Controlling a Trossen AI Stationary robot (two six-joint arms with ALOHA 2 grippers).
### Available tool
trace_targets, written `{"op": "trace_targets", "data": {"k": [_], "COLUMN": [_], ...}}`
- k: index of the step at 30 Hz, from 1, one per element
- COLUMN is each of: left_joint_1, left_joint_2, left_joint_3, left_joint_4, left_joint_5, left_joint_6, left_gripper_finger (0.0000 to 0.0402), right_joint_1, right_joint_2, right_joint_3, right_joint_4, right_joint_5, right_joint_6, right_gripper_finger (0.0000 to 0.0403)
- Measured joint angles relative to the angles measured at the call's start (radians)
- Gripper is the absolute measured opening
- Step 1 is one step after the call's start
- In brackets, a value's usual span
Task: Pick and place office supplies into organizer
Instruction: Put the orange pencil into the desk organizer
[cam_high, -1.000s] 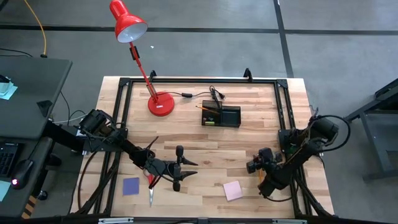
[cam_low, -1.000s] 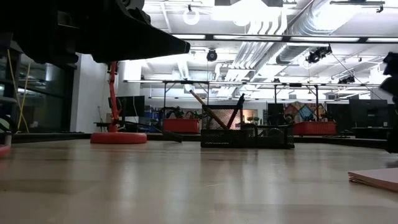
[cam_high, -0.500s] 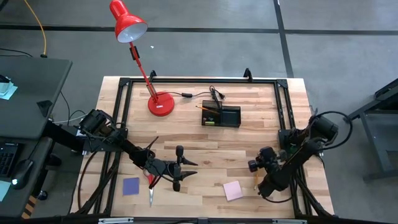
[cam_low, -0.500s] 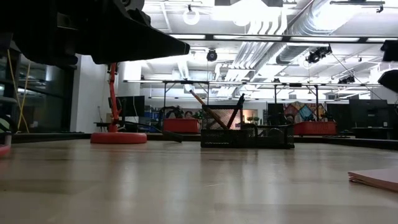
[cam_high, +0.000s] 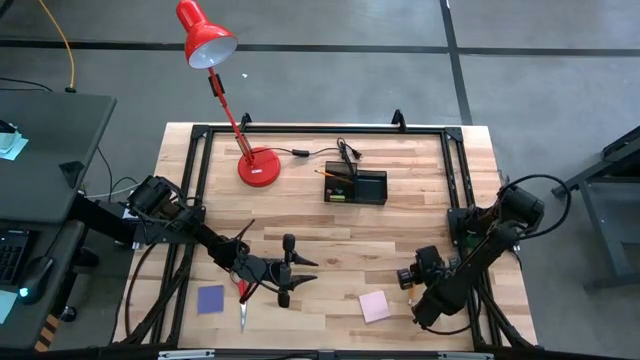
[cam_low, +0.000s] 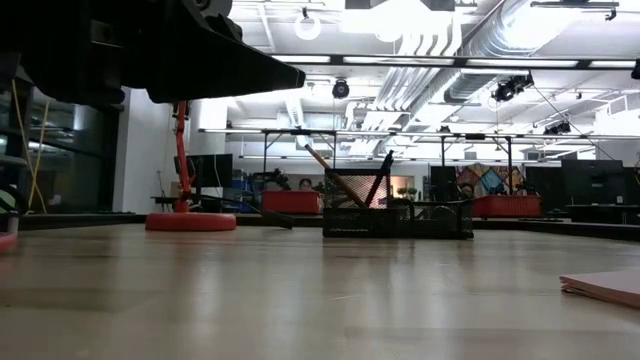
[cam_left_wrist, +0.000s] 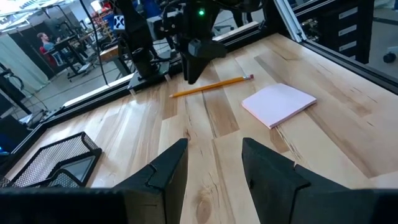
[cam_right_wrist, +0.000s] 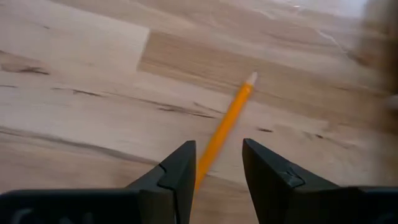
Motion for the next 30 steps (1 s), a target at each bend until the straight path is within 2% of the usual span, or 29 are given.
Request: {"op": "trace_targets", "data": {"k": [8, 30], "left_joint_1": [0.000, -0.001], "left_joint_2": [0.000, 0.000], "left_joint_3": [0.000, 0.000], "left_joint_4": [0.000, 0.000], "left_joint_5": [0.007, 0.018], "left_joint_6": [0.000, -0.004], "left_gripper_finger": [0.0143, 0.0143], "right_joint_1": [-0.005, -0.014], "right_joint_2": [0.039, 0.079], "right_joint_3": [0.001, 0.001], "right_joint_4": [0.018, 0.053], "right_joint_5": [0.009, 0.040], "right_joint_6": [-0.003, -0.031], "right_gripper_finger": [0.0118, 0.0028]}}
